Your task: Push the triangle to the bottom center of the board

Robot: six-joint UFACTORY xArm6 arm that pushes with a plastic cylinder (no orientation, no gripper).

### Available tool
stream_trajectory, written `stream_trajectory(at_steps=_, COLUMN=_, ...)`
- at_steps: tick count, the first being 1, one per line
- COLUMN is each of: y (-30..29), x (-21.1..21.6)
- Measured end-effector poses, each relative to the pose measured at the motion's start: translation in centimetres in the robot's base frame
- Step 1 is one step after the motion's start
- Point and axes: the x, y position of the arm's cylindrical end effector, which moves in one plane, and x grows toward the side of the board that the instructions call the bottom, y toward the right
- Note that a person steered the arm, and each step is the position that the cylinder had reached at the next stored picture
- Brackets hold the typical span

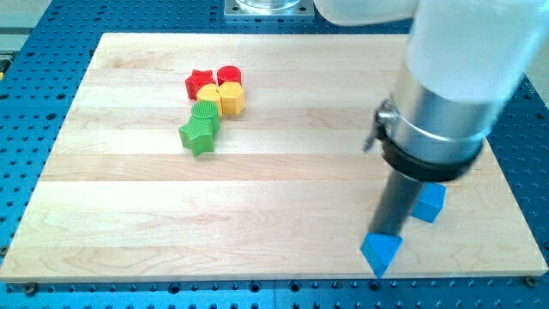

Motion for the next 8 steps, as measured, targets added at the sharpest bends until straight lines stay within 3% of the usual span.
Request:
stream_trajectory(at_steps=1, y=-0.3, x=0.6)
stream_trajectory(at_steps=2, y=3.6, x=0.6)
stream_trajectory(at_steps=3, y=3.9, x=2.7)
stream_trajectory(at_steps=6, y=1.9, x=2.7)
stream_trajectory(at_steps=8, y=-11.3, x=2.1)
